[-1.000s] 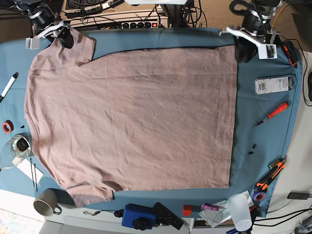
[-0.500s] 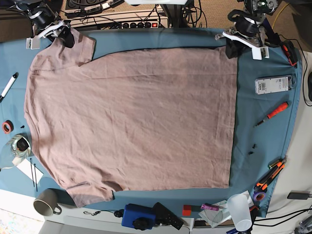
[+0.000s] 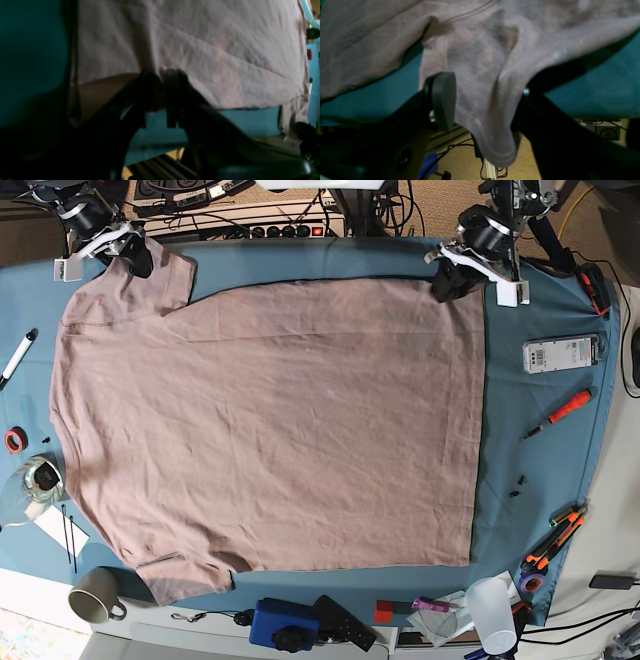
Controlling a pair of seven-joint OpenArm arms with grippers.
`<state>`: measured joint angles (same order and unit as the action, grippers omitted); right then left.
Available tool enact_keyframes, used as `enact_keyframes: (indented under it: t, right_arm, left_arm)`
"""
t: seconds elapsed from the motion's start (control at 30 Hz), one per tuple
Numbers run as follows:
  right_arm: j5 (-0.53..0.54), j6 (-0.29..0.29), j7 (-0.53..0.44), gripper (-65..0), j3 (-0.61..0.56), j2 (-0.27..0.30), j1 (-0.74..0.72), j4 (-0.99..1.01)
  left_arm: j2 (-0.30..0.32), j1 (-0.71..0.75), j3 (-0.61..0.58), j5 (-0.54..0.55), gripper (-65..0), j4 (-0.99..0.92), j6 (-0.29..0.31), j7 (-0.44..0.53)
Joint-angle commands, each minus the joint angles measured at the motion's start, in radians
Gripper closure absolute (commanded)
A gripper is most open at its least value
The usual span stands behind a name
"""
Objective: Fold the T-shirt properly
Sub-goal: 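Lift the shoulder corners and pull the shirt toward the robot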
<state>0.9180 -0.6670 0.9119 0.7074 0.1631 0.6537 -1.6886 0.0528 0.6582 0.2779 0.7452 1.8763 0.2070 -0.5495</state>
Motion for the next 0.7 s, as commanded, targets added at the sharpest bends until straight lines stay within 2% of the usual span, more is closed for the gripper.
enact_keyframes:
  t: [0.0, 0.07, 0.13, 0.2, 0.23, 0.47, 0.6, 0.67]
  right_arm:
    - [-0.043, 0.012, 0.068, -32.1, 0.0, 0.003, 0.014, 0.002]
    - [-0.043, 0.012, 0.062, -31.0, 0.0, 0.003, 0.014, 0.002]
    - [-0.043, 0.012, 0.06, -22.0, 0.0, 0.003, 0.014, 0.002]
    - [-0.043, 0.012, 0.06, -12.9, 0.0, 0.003, 0.014, 0.002]
    - [-0.043, 0.012, 0.06, -10.4, 0.0, 0.003, 0.014, 0.002]
    - [-0.043, 0.012, 0.06, -9.4, 0.0, 0.003, 0.014, 0.002]
    - [-0.043, 0.012, 0.06, -9.4, 0.0, 0.003, 0.014, 0.002]
    - [-0.043, 0.012, 0.061, -9.4, 0.0, 0.003, 0.014, 0.002]
  left_arm:
    - [-0.003, 0.011, 0.0, -0.008, -12.8, 0.006, -0.005, -0.016]
    - [-0.006, 0.012, 0.0, -0.009, -8.4, 0.006, -0.007, -0.002]
    - [-0.006, 0.009, 0.0, -0.021, -0.2, 0.006, -0.006, 0.0]
    - [-0.006, 0.003, 0.0, -0.065, 0.0, 0.006, -0.005, 0.0]
    - [-0.005, 0.003, 0.0, -0.08, 0.0, 0.006, -0.004, 0.005]
    - [-0.006, 0.004, 0.0, -0.093, 0.0, 0.075, 0.001, 0.019]
    - [-0.006, 0.017, 0.0, -0.189, 0.0, 0.201, 0.001, 0.02]
    - [-0.006, 0.037, 0.0, -0.23, -11.4, 0.272, 0.001, 0.044]
